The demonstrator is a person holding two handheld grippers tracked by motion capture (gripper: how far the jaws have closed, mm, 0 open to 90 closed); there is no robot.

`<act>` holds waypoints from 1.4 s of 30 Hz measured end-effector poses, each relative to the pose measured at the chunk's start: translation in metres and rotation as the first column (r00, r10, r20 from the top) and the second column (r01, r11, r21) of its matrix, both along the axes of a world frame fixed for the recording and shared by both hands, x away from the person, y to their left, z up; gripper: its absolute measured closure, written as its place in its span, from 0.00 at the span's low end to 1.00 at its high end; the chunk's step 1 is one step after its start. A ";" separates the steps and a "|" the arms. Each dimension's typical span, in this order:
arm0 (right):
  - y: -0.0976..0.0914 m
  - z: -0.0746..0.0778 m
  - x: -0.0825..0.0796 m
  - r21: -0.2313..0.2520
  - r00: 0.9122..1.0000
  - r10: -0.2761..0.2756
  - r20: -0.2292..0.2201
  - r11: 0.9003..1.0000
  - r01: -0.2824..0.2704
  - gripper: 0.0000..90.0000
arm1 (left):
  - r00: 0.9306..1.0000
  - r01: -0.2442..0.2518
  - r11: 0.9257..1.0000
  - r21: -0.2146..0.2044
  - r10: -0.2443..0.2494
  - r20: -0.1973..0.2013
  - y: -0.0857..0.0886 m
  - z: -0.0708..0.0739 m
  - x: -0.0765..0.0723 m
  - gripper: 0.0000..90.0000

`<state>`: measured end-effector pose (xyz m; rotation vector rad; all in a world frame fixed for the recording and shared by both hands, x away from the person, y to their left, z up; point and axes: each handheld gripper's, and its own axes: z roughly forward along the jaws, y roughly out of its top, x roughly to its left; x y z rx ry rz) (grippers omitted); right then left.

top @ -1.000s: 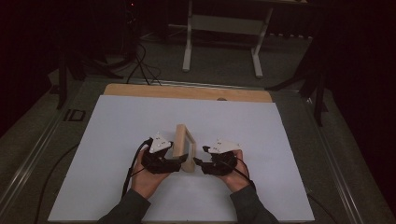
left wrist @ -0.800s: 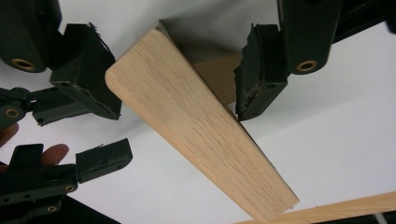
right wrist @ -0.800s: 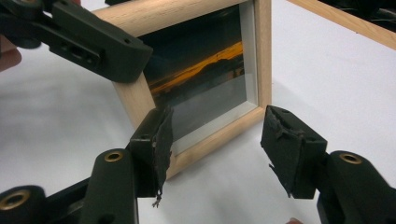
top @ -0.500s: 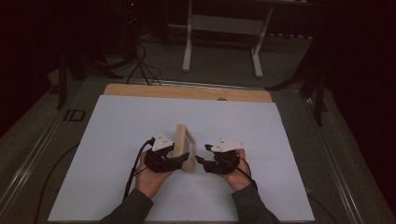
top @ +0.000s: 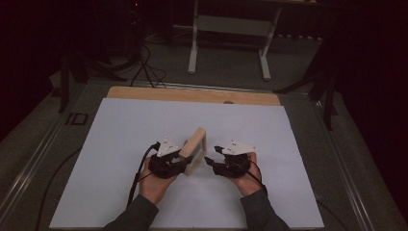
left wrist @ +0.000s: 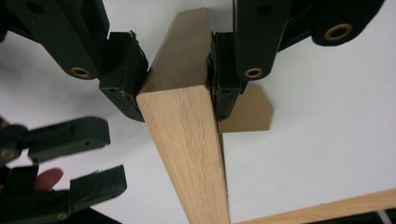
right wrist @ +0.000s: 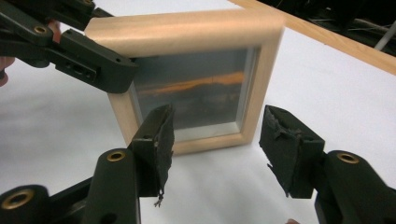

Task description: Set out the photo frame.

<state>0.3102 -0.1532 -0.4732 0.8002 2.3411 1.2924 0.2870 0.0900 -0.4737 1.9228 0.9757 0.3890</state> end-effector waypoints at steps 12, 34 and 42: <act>-0.009 0.006 0.002 0.044 0.999 -0.040 0.021 0.998 0.039 0.54 | 0.999 0.034 0.999 0.024 -0.035 0.015 -0.003 0.000 -0.001 0.67; -0.012 0.029 0.015 0.121 0.993 -0.093 0.068 0.989 0.084 0.93 | 0.997 0.060 0.997 0.045 -0.062 0.043 -0.006 -0.001 -0.004 0.67; -0.006 0.036 0.027 0.142 0.991 -0.109 0.077 0.985 0.097 0.98 | 0.996 0.070 0.996 0.052 -0.072 0.048 -0.005 -0.001 -0.005 0.67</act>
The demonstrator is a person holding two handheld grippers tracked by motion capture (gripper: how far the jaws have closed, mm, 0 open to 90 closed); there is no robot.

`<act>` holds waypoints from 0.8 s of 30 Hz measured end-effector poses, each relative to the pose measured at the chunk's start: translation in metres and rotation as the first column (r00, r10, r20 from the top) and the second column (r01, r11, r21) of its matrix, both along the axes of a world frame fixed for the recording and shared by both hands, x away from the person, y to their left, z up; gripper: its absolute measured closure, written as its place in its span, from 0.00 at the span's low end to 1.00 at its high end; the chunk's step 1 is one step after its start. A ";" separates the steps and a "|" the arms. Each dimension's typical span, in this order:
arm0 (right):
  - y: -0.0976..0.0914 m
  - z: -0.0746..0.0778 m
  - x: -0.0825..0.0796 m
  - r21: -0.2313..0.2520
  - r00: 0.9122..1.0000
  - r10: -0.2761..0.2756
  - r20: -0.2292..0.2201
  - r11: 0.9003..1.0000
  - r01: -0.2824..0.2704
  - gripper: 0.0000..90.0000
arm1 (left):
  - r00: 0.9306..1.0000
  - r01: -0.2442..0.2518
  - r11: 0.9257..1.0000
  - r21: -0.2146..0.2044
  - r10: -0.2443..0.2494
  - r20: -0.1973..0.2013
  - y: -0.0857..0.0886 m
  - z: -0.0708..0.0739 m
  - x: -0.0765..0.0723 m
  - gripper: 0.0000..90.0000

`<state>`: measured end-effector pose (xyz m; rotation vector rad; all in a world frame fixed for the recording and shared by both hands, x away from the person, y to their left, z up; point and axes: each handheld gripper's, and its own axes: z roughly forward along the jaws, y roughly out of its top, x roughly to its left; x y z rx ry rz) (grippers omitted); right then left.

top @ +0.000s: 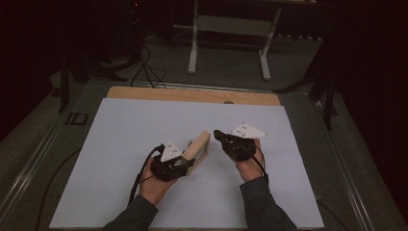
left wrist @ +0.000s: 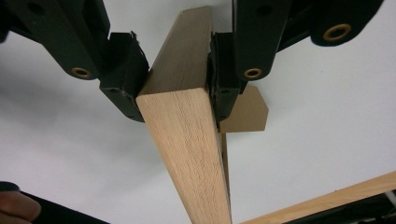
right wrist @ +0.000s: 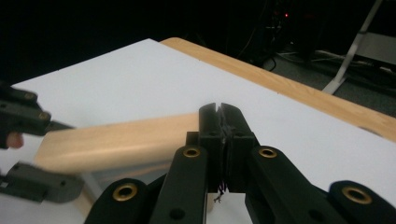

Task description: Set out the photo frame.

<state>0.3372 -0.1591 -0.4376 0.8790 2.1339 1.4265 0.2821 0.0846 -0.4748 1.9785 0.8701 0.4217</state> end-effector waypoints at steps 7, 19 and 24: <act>0.010 0.001 0.012 -0.012 1.000 -0.004 -0.009 1.000 0.004 0.99 | 1.000 0.003 1.000 -0.003 -0.003 0.001 0.000 0.000 0.000 0.67; 0.040 -0.004 0.033 -0.045 0.999 0.018 -0.048 0.999 -0.020 1.00 | 1.000 0.002 1.000 0.000 -0.002 0.006 0.000 0.000 0.000 0.67; 0.047 -0.007 0.039 -0.066 0.998 0.015 -0.064 0.998 -0.019 1.00 | 1.000 0.003 1.000 0.000 -0.004 0.009 0.000 -0.001 0.000 0.67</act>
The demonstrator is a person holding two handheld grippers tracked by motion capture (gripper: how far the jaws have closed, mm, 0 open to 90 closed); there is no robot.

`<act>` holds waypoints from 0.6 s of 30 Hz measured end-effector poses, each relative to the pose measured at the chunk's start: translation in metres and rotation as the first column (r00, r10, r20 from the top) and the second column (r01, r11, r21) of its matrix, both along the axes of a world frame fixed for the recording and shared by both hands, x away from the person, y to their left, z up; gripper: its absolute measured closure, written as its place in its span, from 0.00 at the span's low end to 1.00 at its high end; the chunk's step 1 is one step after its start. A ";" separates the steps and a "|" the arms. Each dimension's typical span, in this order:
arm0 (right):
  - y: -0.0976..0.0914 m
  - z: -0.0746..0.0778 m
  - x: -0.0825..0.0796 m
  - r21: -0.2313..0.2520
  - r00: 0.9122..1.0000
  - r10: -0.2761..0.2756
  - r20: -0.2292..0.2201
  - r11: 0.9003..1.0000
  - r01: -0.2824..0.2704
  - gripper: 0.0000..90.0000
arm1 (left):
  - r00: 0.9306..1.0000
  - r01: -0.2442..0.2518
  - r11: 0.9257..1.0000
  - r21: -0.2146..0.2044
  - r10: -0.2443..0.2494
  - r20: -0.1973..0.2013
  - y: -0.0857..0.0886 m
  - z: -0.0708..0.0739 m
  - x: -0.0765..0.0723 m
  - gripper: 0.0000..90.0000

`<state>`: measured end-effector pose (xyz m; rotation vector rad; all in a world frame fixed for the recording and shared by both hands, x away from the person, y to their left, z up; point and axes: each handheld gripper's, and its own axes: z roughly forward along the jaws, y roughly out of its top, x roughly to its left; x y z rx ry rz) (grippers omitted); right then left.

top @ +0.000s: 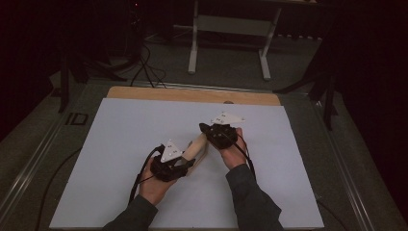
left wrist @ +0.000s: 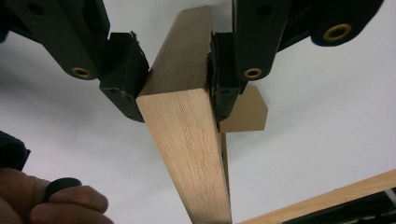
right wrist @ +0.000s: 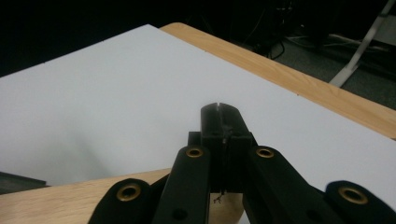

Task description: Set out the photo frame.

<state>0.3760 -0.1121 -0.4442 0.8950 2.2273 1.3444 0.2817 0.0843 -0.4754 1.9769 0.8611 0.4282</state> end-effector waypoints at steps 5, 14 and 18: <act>0.002 -0.004 0.003 -0.017 1.000 0.000 -0.012 1.000 0.000 1.00 | 1.000 0.005 1.000 -0.004 -0.005 -0.008 0.001 0.000 0.001 0.67; 0.000 -0.002 0.000 -0.062 1.000 -0.019 -0.011 0.998 0.018 1.00 | 1.000 -0.012 1.000 0.012 0.012 -0.009 0.007 0.002 0.003 0.65; -0.002 -0.001 -0.001 -0.072 0.999 -0.027 -0.017 0.997 0.026 1.00 | 0.999 -0.038 0.999 0.014 0.039 -0.013 0.012 0.002 0.006 0.64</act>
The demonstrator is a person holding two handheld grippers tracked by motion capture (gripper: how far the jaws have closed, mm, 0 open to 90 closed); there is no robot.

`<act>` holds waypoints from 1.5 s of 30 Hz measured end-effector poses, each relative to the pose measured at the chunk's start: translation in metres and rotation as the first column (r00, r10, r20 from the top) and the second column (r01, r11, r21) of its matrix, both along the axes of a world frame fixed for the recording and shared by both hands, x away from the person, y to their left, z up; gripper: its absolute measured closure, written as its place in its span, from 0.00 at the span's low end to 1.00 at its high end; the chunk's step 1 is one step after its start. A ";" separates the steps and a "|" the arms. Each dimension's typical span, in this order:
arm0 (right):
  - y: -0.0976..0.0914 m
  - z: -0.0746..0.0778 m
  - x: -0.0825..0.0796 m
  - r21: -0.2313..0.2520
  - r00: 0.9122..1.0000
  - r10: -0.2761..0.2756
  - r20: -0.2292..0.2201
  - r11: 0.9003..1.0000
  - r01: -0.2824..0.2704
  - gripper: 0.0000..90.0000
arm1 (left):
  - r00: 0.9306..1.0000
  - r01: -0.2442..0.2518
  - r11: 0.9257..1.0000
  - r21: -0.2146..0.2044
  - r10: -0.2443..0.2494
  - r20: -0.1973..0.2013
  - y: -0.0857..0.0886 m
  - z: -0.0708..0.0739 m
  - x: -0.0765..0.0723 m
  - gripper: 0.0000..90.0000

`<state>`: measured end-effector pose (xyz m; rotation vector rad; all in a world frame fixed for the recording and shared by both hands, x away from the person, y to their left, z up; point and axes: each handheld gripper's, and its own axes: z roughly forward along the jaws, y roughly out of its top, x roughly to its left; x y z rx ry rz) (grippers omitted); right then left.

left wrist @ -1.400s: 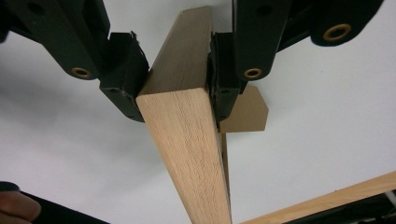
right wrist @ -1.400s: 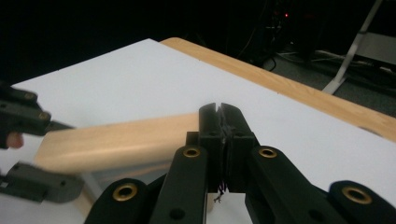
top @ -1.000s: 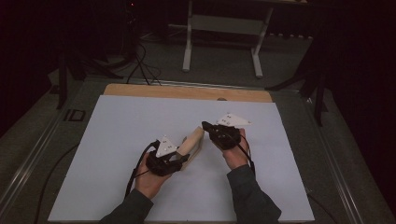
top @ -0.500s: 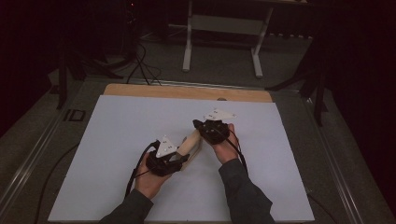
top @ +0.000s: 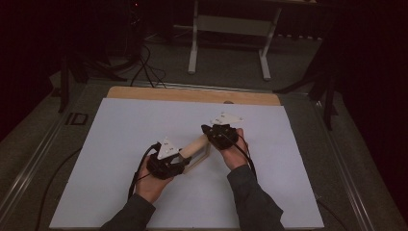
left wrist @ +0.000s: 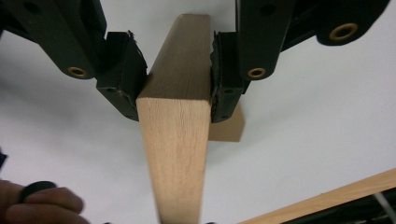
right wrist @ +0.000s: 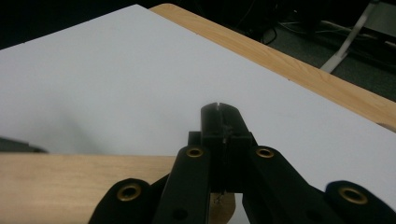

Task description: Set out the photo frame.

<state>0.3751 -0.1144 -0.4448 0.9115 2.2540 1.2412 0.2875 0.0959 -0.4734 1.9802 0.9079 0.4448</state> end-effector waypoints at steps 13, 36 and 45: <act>-0.012 0.002 -0.009 0.001 1.000 -0.021 -0.023 1.000 0.021 1.00 | 0.997 -0.081 0.996 0.025 0.081 0.015 0.003 -0.002 0.005 0.61; -0.039 0.013 -0.023 0.066 0.997 0.082 0.000 0.994 -0.082 0.55 | 0.997 -0.081 0.996 0.040 0.080 0.018 0.002 -0.004 0.006 0.62; -0.049 -0.005 -0.025 0.067 0.990 0.132 -0.044 0.989 -0.128 0.43 | 0.997 -0.082 0.996 0.041 0.081 0.010 0.004 -0.004 0.008 0.63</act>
